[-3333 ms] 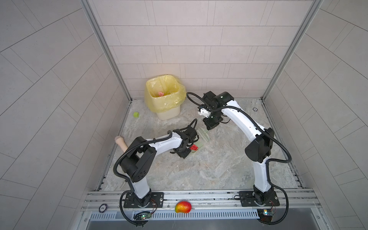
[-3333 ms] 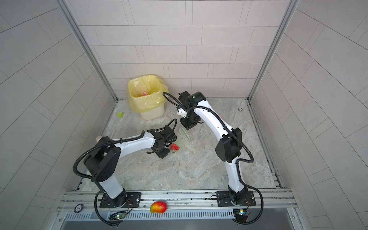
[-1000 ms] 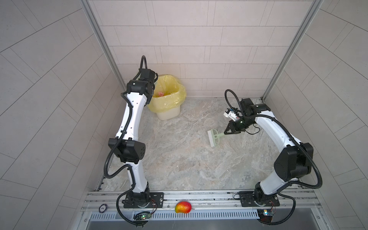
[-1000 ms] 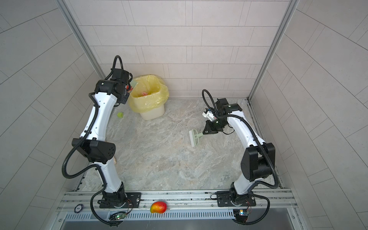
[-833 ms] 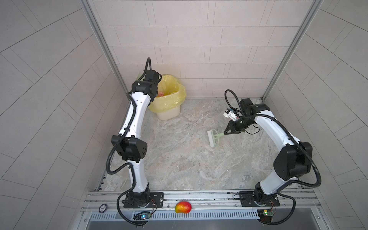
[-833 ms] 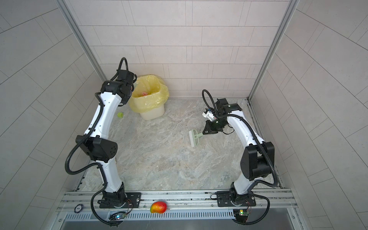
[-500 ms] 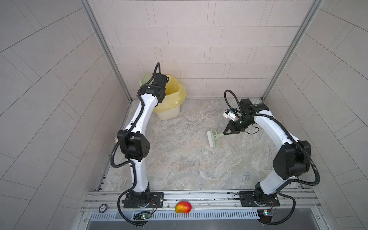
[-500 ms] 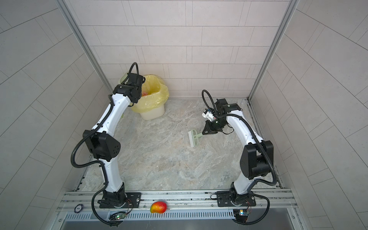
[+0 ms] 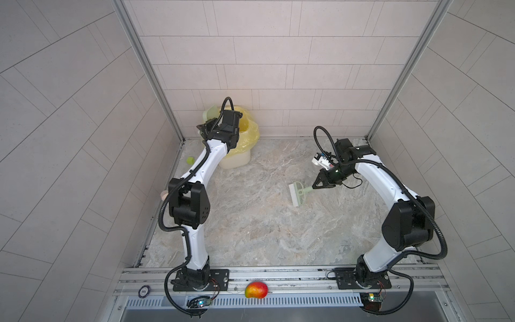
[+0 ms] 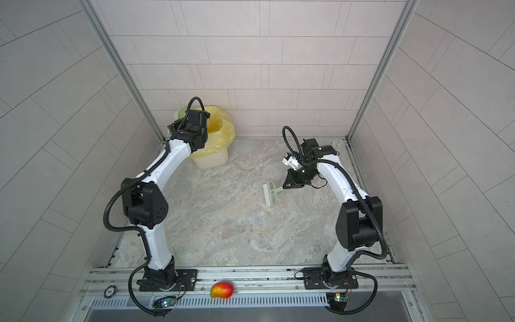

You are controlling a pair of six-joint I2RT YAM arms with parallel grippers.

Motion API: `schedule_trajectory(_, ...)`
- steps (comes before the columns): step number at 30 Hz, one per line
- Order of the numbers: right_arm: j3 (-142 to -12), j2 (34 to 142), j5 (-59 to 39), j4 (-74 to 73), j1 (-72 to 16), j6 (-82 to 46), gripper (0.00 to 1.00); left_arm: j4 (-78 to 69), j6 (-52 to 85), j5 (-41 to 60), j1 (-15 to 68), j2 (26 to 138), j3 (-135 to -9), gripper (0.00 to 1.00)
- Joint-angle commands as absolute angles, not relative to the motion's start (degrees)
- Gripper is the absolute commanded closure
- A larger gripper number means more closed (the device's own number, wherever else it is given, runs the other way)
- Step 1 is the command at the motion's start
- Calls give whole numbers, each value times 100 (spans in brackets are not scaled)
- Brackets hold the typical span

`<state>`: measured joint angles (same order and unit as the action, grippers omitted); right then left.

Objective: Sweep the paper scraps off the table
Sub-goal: 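Tip the green dustpan over the yellow bin with the left gripper, then lower the dustpan near the small pink scrap with left while right brush approaches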

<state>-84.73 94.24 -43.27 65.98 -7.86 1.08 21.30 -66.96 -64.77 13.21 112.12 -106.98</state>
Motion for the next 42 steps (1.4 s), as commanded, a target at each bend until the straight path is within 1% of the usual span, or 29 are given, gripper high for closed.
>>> schedule_trajectory(1,-8454,9378,-4399,6610,-768,235,100,1226,-7473,-6682,1361,10925,-10585,100)
schedule_trajectory(5,-8481,9404,-4426,6601,-765,232,100,110,-8345,-6673,1482,10898,-10295,100)
schedule_trajectory(8,-8449,9414,-4419,6576,-766,242,100,-314,-8738,-6595,1530,10887,-10178,100)
schedule_trajectory(13,-8429,9378,-4388,6574,-758,242,100,-372,-8958,-6521,1574,10931,-10084,100)
schedule_trajectory(19,-8451,9360,-4366,6587,-745,244,100,-765,-9255,-6561,1644,10948,-10053,100)
schedule_trajectory(24,-8540,9338,-4262,6615,-708,210,100,-443,-8974,-6542,1670,10843,-10133,100)
schedule_trajectory(29,-8662,9240,-3804,6670,-589,128,100,-347,-8774,-6629,1705,10657,-9994,100)
schedule_trajectory(32,-8849,9163,-3276,6663,-532,37,100,240,-8129,-6649,1747,10498,-10158,100)
schedule_trajectory(36,-9191,9106,-2304,6652,-507,-54,100,2382,-6084,-6455,1867,10321,-10889,100)
schedule_trajectory(39,-9454,9103,-1479,6712,-478,-106,100,4218,-4236,-5824,2074,10242,-11420,100)
schedule_trajectory(42,-9704,9119,-693,6724,-444,-138,100,5158,-3020,-5095,2379,10126,-11405,100)
